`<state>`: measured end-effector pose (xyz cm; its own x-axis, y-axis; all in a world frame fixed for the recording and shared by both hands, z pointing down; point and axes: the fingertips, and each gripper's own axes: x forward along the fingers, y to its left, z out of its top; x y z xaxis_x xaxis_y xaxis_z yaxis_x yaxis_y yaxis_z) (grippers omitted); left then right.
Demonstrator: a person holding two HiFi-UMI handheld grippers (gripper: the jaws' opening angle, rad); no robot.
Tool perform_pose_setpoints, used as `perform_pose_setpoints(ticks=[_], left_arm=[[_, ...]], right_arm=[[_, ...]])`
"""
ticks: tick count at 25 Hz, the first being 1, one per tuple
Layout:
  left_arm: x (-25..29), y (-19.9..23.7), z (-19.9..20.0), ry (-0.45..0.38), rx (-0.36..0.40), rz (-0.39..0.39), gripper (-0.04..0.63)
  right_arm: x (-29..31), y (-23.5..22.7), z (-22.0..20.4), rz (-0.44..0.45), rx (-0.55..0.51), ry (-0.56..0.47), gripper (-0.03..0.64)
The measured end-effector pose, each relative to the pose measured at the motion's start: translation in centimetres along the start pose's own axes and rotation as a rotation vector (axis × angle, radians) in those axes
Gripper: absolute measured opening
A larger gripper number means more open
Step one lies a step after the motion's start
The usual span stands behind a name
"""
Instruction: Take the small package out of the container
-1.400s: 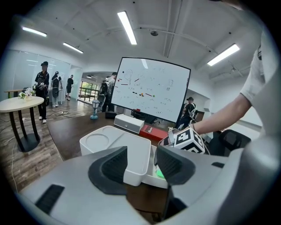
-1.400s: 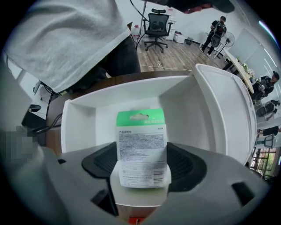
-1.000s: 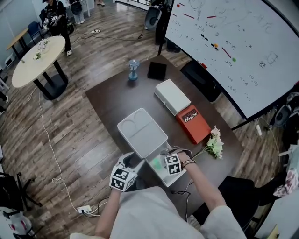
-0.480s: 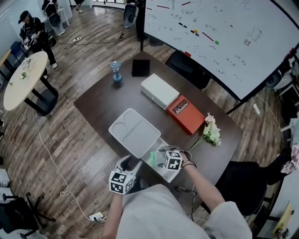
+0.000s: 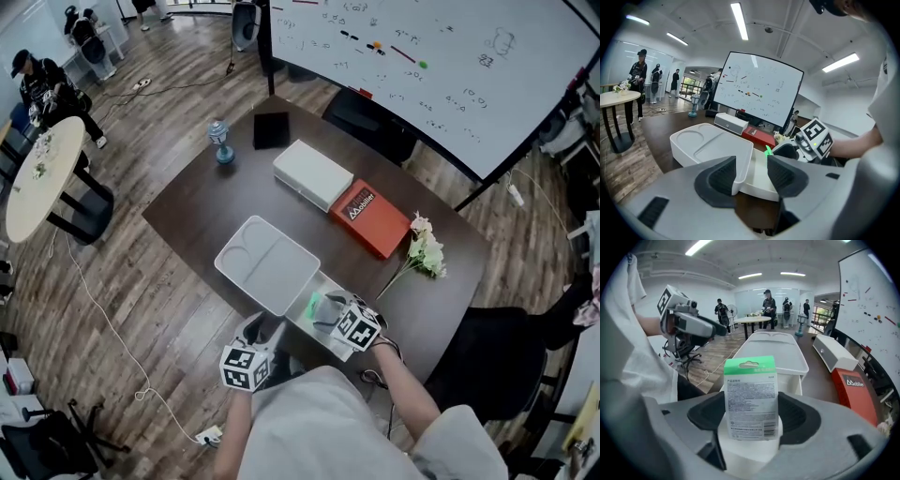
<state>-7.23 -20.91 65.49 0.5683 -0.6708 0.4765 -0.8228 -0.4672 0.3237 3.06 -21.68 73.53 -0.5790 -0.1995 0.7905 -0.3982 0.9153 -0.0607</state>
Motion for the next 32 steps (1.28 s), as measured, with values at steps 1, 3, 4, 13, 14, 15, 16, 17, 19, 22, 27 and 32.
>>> perform_pose_setpoints(ticks=[1,3,4,13,14,15,16,17,19,22,27,32], left_arm=[[0.1,0.0,-0.1,0.005,0.001,-0.002,0.201],[0.4,-0.1,0.0,0.006,0.005,-0.004,0.201],[0.6,-0.1,0.1,0.003,0.006,-0.005,0.201],[0.7,0.0,0.8,-0.021,-0.003,-0.002,0.198],[0.6,0.0,0.8,-0.022,-0.004,-0.001,0.198],[0.6,0.0,0.7,-0.024,-0.005,-0.001,0.198],[0.6,0.0,0.7,-0.026,-0.006,-0.001,0.198],[0.5,-0.1,0.8,-0.029,-0.007,-0.002,0.198],[0.5,-0.4,0.9,-0.036,-0.007,-0.006,0.197],[0.3,-0.7,1.0,-0.047,-0.003,-0.011,0.195],[-0.4,-0.4,0.9,-0.063,-0.009,-0.005,0.19],[-1.0,0.0,1.3,-0.094,-0.019,0.013,0.165]], right_arm=[[-0.3,0.0,0.2,-0.016,0.028,-0.026,0.351],[-0.8,-0.3,0.4,-0.052,0.088,-0.079,0.351],[-1.2,-0.5,0.5,-0.075,0.122,-0.111,0.351],[-4.5,-0.5,1.2,-0.22,0.306,-0.337,0.351],[-4.7,-0.3,1.4,-0.228,0.32,-0.359,0.351],[-4.9,-0.2,1.5,-0.239,0.331,-0.378,0.351],[-5.2,-0.1,1.6,-0.251,0.341,-0.394,0.351],[-5.4,0.0,1.7,-0.264,0.351,-0.406,0.351],[-5.8,0.1,1.7,-0.295,0.369,-0.422,0.351],[-6.3,0.2,2.0,-0.326,0.393,-0.445,0.351],[-6.5,0.7,2.6,-0.346,0.404,-0.459,0.352],[-6.8,0.7,3.3,-0.363,0.416,-0.477,0.353]])
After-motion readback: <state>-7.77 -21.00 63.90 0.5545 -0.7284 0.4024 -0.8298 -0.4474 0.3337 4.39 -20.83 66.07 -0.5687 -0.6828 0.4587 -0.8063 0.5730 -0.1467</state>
